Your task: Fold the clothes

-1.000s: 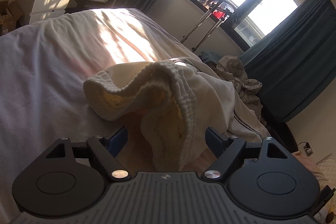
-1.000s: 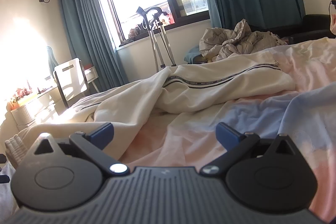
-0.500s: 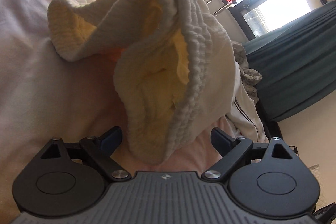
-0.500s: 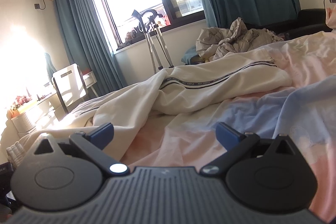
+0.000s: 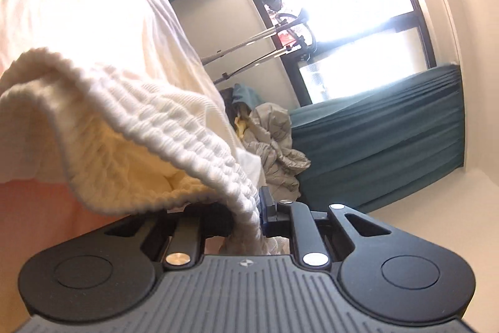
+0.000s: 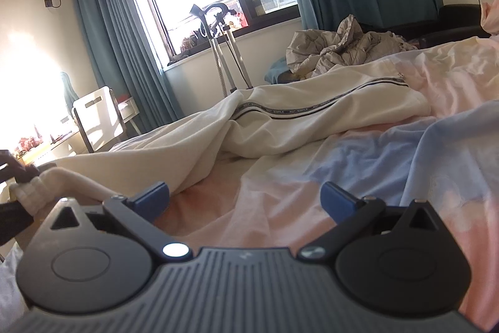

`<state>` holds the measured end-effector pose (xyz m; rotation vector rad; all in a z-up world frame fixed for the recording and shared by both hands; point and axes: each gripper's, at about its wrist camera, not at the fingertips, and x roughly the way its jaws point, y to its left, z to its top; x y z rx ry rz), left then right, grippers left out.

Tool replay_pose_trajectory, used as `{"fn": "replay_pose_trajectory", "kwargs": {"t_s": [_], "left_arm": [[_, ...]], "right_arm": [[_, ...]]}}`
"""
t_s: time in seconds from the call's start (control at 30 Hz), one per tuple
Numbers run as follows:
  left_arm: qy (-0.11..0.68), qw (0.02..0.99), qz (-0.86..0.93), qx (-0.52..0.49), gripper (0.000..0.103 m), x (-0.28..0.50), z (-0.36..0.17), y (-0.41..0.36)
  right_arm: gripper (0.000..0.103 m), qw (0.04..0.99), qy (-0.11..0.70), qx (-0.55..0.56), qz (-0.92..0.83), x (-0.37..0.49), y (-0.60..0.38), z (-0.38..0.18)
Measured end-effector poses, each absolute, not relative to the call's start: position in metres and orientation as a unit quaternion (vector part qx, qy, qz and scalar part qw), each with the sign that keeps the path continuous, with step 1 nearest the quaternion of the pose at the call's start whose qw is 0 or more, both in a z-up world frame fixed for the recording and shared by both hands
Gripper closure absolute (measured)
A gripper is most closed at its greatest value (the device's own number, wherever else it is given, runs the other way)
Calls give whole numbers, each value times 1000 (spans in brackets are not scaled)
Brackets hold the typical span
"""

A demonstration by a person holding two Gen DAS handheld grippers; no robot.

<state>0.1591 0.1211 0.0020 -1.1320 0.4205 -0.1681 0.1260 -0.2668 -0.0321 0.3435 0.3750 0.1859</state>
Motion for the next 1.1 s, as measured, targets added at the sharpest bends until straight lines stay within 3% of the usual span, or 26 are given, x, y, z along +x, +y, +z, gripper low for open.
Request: {"fn": "replay_pose_trajectory", "kwargs": {"t_s": [0.2, 0.47, 0.7, 0.8, 0.83, 0.93, 0.97, 1.1], "left_arm": [[143, 797, 0, -587, 85, 246, 26, 177], [117, 779, 129, -602, 84, 347, -4, 257], [171, 779, 156, -583, 84, 349, -42, 316], [179, 799, 132, -558, 79, 335, -30, 307], [181, 806, 124, -550, 75, 330, -26, 304], [188, 825, 101, -523, 27, 317, -14, 295], [190, 831, 93, -514, 18, 312, -10, 292], [218, 852, 48, -474, 16, 279, 6, 261]], "right_arm": [[0, 974, 165, 129, 92, 130, -254, -31], [0, 975, 178, 98, 90, 156, -241, -52], [0, 970, 198, 101, 94, 177, -234, -71], [0, 969, 204, 103, 95, 181, -232, -74], [0, 969, 203, 104, 96, 182, -232, -73], [0, 970, 200, 101, 96, 180, -231, -70], [0, 970, 198, 100, 96, 179, -232, -69], [0, 972, 188, 103, 97, 170, -235, -60]]}}
